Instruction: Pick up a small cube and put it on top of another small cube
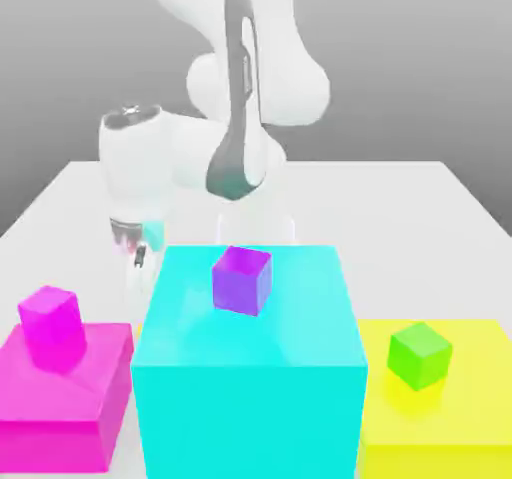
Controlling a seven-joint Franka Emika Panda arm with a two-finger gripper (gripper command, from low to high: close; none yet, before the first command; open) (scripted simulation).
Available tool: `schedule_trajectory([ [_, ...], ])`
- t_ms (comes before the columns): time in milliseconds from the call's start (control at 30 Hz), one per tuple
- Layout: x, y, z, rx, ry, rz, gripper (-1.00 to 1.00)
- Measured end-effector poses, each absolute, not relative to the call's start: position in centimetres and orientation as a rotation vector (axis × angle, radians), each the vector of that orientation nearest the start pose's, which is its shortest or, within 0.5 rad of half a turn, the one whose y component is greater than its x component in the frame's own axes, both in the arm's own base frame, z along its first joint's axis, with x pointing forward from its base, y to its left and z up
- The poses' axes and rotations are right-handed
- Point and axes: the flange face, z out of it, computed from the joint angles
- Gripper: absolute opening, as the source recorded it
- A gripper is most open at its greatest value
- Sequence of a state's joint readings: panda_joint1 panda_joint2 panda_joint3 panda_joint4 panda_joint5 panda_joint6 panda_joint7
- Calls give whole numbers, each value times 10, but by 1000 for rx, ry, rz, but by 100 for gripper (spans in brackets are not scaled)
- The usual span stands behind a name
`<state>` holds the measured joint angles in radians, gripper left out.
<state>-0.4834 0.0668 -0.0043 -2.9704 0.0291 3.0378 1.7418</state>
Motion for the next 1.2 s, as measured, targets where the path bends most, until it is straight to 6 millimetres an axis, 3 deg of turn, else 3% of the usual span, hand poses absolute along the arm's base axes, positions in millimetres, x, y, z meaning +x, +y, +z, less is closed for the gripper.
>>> schedule_trajectory([
  [100,274,-148,140,-1341,2840,1,0],
  [133,274,-148,135,-1341,2841,0,-100],
  [367,274,-148,135,-1340,2839,-2,-100],
  [633,275,-148,189,-1340,2839,-1,-100],
  [700,275,-160,200,-1329,2842,8,-100],
  [1067,311,-184,226,-1537,2826,382,-100],
  [1133,322,-184,239,-1630,2785,416,-100],
  [1200,339,-188,264,-1793,2683,368,-100],
])
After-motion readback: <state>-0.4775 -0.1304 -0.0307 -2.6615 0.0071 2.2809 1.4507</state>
